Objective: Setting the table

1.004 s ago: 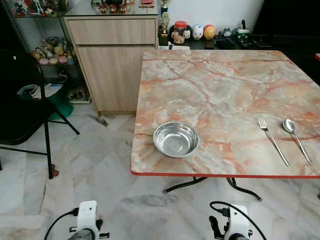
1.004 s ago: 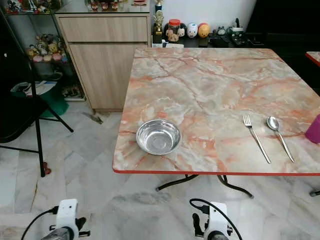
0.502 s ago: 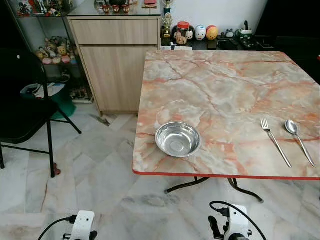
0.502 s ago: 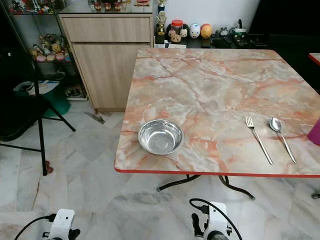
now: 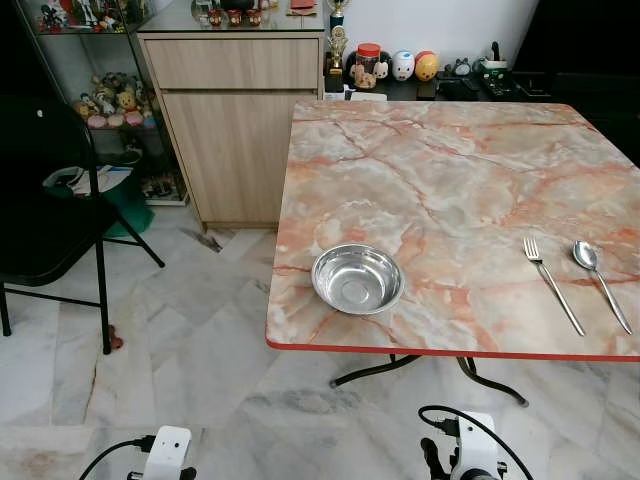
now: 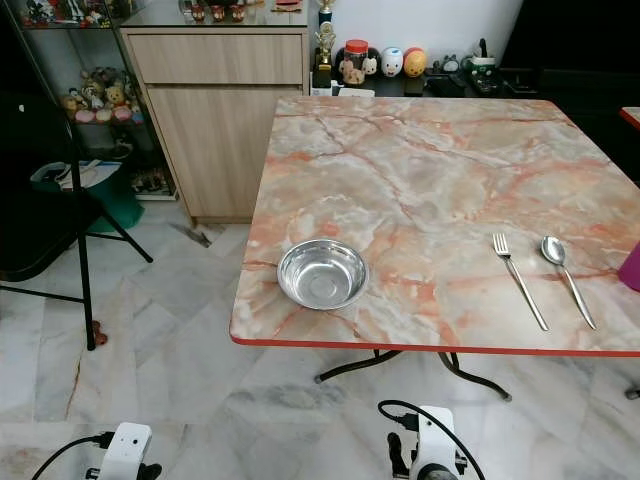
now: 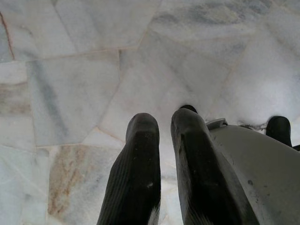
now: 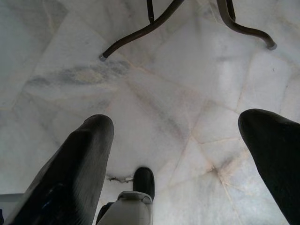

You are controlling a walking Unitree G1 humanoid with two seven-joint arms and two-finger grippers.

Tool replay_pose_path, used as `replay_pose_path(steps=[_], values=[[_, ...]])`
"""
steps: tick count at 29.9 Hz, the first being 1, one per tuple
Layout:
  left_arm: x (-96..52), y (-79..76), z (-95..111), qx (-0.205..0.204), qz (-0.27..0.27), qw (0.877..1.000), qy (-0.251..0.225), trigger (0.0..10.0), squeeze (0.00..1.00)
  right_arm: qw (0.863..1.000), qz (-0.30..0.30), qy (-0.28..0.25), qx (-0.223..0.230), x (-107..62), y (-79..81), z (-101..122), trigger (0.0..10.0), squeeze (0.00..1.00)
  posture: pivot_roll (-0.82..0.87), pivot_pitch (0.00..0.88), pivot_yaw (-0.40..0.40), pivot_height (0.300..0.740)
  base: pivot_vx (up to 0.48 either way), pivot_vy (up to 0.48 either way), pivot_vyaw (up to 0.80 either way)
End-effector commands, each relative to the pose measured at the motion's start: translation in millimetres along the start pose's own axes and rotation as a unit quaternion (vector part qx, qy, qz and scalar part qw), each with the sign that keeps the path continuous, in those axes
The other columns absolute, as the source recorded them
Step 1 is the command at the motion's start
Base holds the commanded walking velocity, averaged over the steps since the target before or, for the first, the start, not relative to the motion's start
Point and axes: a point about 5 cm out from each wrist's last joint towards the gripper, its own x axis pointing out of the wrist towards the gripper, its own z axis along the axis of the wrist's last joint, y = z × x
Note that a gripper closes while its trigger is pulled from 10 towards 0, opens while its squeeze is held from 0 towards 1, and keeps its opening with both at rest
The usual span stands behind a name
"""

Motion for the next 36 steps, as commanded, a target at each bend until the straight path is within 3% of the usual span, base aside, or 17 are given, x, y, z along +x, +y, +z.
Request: replay_pose_path(steps=[1,7,12,25,36], values=[[0.0,-1.6,-0.3,0.001,-0.003,1.000,-0.002,10.0,0.00,1.000,0.002,0.002,0.000,0.6,1.9,1.3,10.0,0.00,-0.03,0.000,-0.013,0.740,0.000,0.000,0.00],[2.4,-7.6,8.8,0.005,-0.015,1.000,-0.020,10.0,0.00,1.000,0.020,-0.007,-0.018,0.9,4.9,3.8,10.0,0.00,-0.03,0.000,-0.008,0.740,0.000,0.000,0.00],[3.2,-11.6,9.7,0.010,-0.022,1.000,-0.020,10.0,0.00,0.997,0.031,-0.009,-0.063,1.4,6.5,6.4,10.0,0.00,-0.04,0.000,-0.001,0.740,0.000,0.000,0.00],[2.0,-9.0,6.6,0.010,-0.019,1.000,-0.019,10.0,0.00,0.995,0.035,-0.057,-0.073,0.6,8.2,15.2,10.0,0.00,-0.04,0.000,-0.001,0.740,0.000,0.000,0.00],[2.0,-9.6,6.6,0.012,-0.019,1.000,-0.020,10.0,0.00,0.998,0.009,-0.052,-0.040,0.3,6.1,11.9,10.0,0.00,-0.04,0.000,0.005,0.740,0.000,0.000,0.00]])
